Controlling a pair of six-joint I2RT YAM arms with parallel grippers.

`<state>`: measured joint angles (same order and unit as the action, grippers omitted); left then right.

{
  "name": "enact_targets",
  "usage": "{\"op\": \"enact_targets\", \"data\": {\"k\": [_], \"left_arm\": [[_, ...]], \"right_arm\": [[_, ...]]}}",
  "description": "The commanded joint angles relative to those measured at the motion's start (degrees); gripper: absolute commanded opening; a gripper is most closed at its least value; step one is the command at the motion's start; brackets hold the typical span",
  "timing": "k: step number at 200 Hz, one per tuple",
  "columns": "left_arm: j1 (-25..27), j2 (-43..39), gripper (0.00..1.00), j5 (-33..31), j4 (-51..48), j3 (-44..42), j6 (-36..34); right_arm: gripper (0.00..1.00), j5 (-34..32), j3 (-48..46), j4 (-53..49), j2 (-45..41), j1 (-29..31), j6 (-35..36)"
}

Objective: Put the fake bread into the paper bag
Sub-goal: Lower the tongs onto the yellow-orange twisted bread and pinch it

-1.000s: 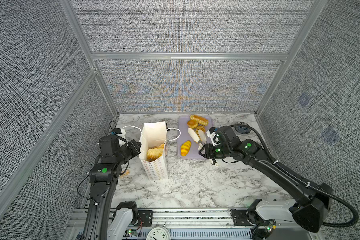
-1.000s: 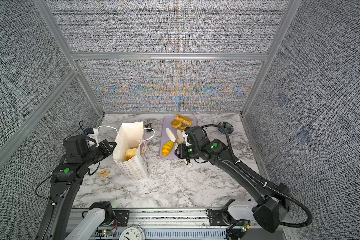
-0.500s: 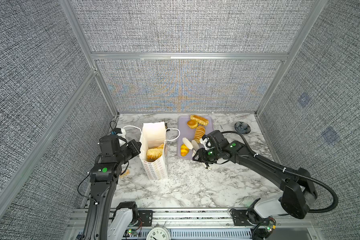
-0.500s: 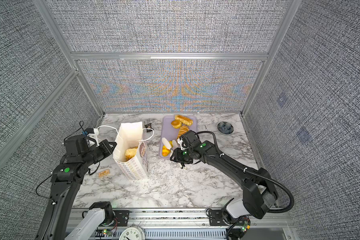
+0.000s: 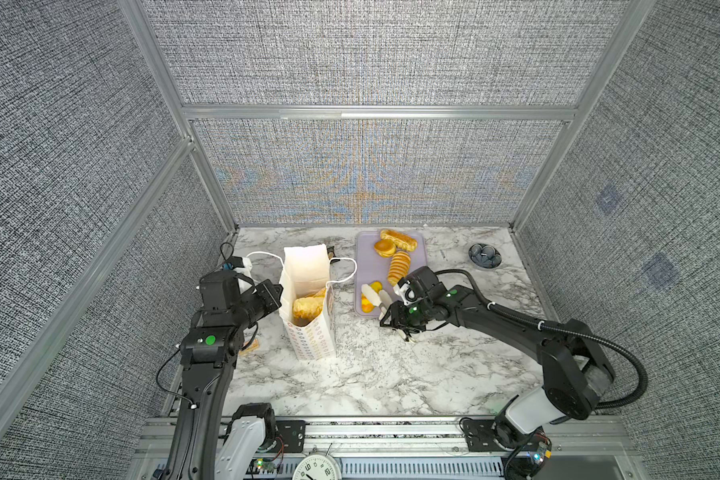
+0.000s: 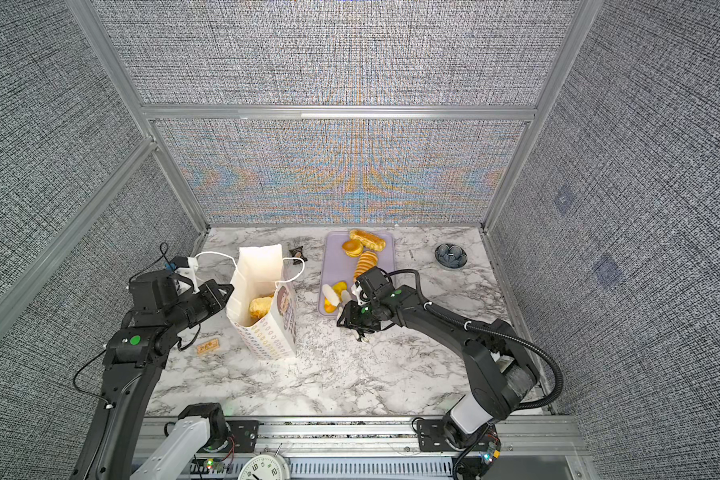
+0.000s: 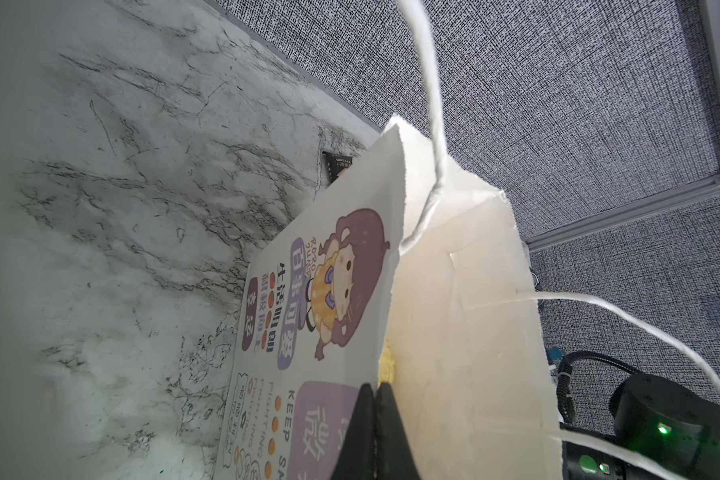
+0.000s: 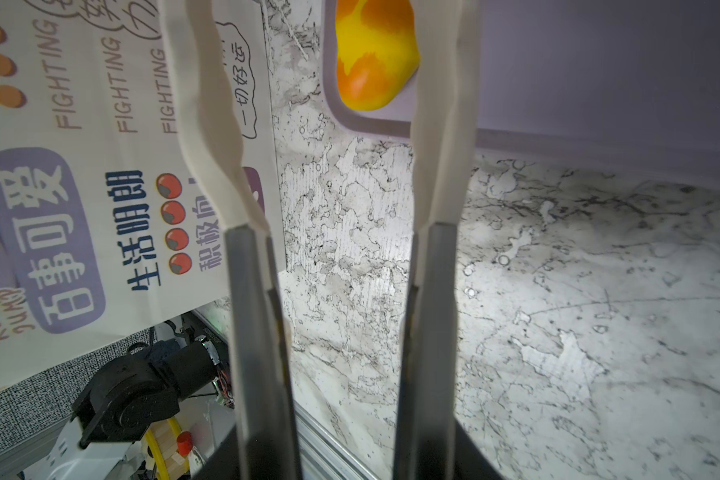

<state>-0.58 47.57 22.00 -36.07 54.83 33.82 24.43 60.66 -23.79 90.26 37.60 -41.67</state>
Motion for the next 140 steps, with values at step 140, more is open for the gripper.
{"op": "enact_targets", "data": {"k": [140], "left_arm": [[-0.1, -0.3, 0.00, -0.1, 0.7, -0.9, -1.0]], "right_arm": [[0.48, 0.8, -0.6, 2.1, 3.2, -0.3, -1.5]]}}
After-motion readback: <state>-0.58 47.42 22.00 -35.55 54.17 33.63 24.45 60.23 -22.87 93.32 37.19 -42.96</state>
